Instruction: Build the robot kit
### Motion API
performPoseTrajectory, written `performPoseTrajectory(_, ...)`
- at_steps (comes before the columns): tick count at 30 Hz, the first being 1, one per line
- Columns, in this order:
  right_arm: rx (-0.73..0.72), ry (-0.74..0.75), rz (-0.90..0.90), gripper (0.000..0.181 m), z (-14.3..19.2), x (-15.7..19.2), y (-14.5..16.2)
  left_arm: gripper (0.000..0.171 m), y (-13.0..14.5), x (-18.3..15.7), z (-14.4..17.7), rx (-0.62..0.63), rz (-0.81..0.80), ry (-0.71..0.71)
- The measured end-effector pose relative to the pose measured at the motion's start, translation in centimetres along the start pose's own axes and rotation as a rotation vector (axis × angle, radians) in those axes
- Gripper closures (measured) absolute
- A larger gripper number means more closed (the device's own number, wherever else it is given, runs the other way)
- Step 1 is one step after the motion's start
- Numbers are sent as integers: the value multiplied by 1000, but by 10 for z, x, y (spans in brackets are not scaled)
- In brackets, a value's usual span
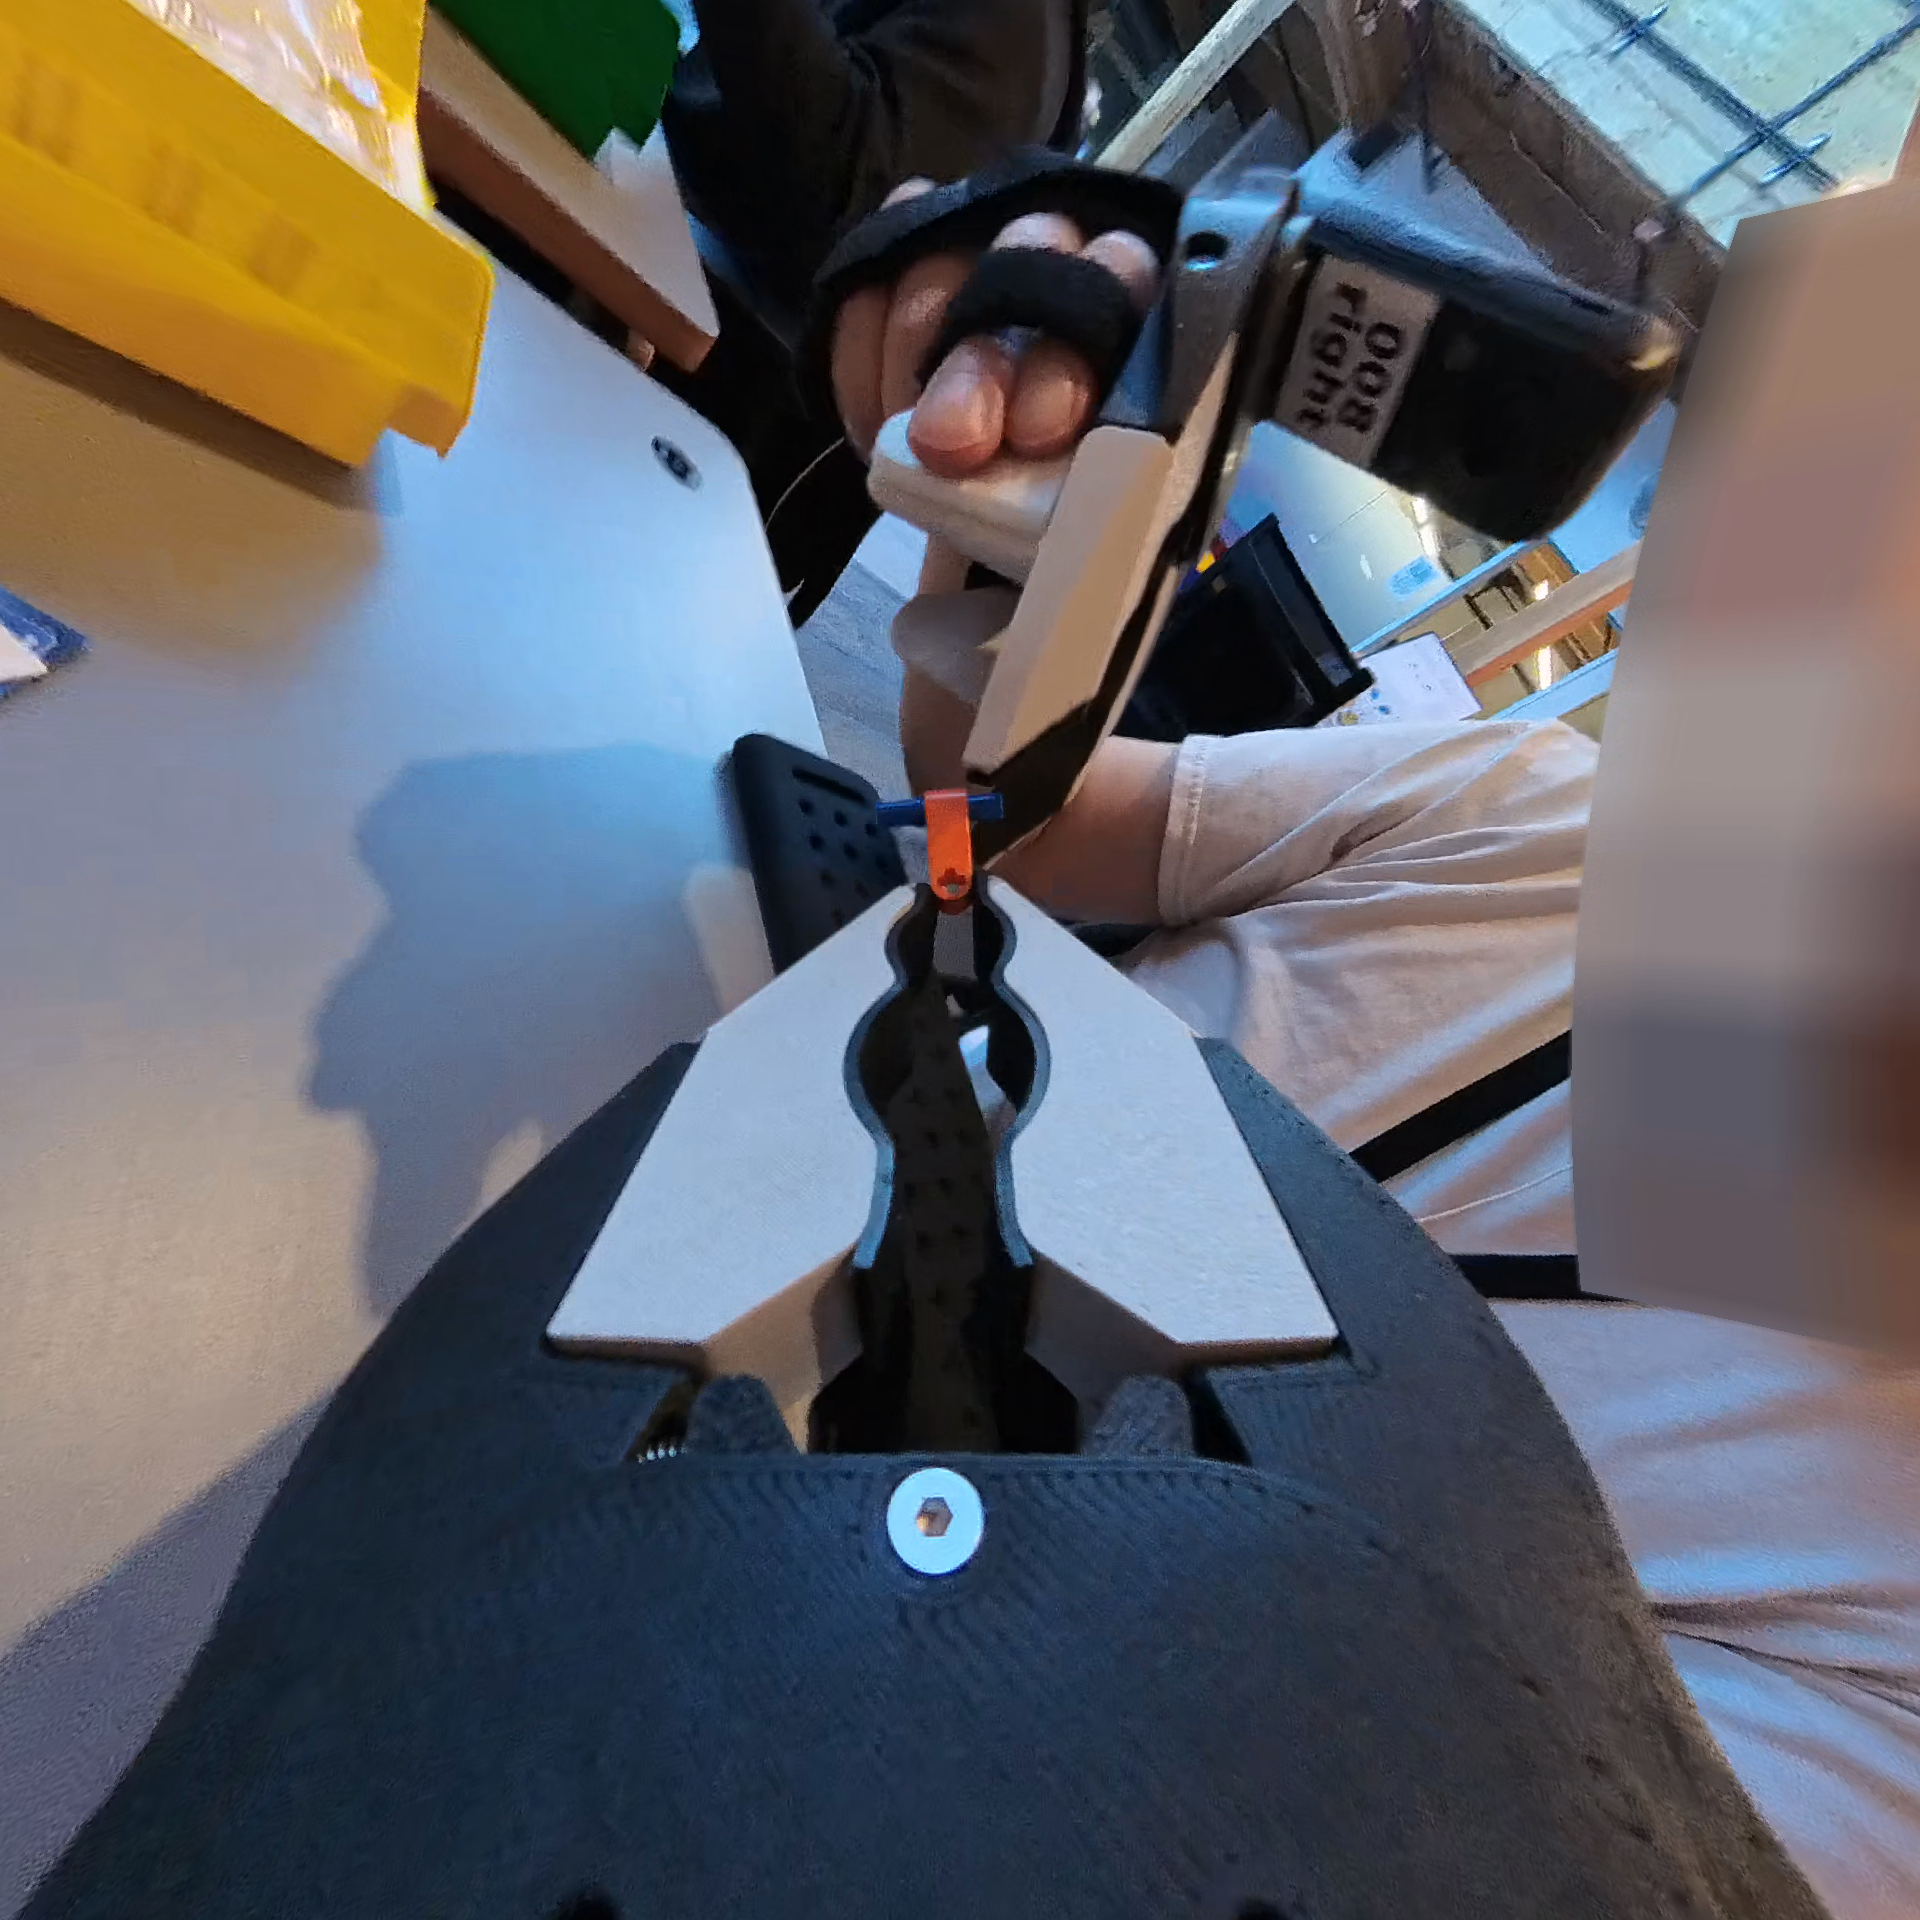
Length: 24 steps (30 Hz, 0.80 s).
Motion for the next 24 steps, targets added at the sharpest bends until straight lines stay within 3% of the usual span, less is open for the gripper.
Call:
performPoseTrajectory(3, 79, -30, 20, 174, -9, 4, 1, 167, 2, 3, -3, 14, 17, 7)
performPoseTrajectory(6, 146, -70, 39, 175, -13, 6, 0, 167, 5, 6, -4, 44, 31, -8)
performPoseTrajectory(9, 176, -71, -51, 175, -15, 2, 3, 167, 3, 9, -2, 16, 42, -12)
performPoseTrajectory(11, 90, -17, -206, 175, -12, -12, 7, 166, -5, 7, 8, -76, 26, 6)
performPoseTrajectory(13, -95, 81, -465, 176, -6, -34, 17, 164, -17, 2, 24, -221, -56, -19)
performPoseTrajectory(16, -461, 87, -934, 175, 2, -61, 31, 171, -28, -9, 45, -359, -314, -249)
performPoseTrajectory(18, -632, -7, -1125, 175, 1, -70, 35, 171, -31, -20, 47, -376, -529, -451)
performPoseTrajectory(21, -676, -44, -1179, 175, -6, -77, 33, 171, -33, -33, 41, -319, -706, -684)
performPoseTrajectory(24, -644, -15, -1115, 174, -13, -80, 21, 171, -34, -44, 36, -322, -765, -727)
Point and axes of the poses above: each gripper's, where its closed fingertips meet, z back along the fingers, y out of its underside, x = y × z across the jaws, the point moved 8 cm from there along z, back along the fingers
